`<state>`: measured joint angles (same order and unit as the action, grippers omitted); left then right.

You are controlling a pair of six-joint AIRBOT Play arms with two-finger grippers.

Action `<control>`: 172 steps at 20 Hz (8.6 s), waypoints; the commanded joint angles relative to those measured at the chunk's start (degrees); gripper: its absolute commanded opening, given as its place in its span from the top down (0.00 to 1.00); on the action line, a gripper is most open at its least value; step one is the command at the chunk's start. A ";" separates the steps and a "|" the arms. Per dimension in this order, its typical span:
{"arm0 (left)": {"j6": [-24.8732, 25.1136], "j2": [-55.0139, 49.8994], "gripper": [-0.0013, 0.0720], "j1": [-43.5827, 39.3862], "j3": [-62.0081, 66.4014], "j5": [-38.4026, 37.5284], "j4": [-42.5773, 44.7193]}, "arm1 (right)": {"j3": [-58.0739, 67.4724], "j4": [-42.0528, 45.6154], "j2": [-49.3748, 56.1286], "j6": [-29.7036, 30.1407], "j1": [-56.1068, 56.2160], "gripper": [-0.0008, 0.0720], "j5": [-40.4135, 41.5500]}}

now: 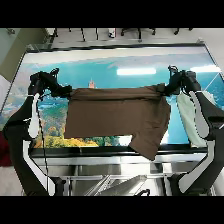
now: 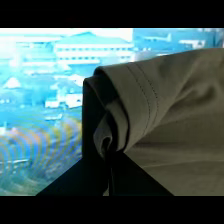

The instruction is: Fold the shirts.

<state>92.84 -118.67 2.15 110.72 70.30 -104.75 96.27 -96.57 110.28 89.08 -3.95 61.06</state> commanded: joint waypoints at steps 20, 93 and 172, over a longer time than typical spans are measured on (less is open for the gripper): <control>8.94 30.49 0.16 13.25 -39.63 12.85 -8.61 | -33.59 -16.85 -43.78 7.02 -21.14 0.46 18.08; 0.48 6.51 0.07 0.55 3.85 21.99 -4.74 | -19.39 -21.64 -19.69 15.04 -9.73 0.03 10.05; 5.53 81.31 0.96 0.09 -48.65 -5.07 -19.30 | -4.24 -33.20 -15.43 10.05 21.09 0.11 -4.94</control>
<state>98.08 -40.97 2.15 62.72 66.08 -124.09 92.03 -132.60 99.24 102.21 28.93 39.79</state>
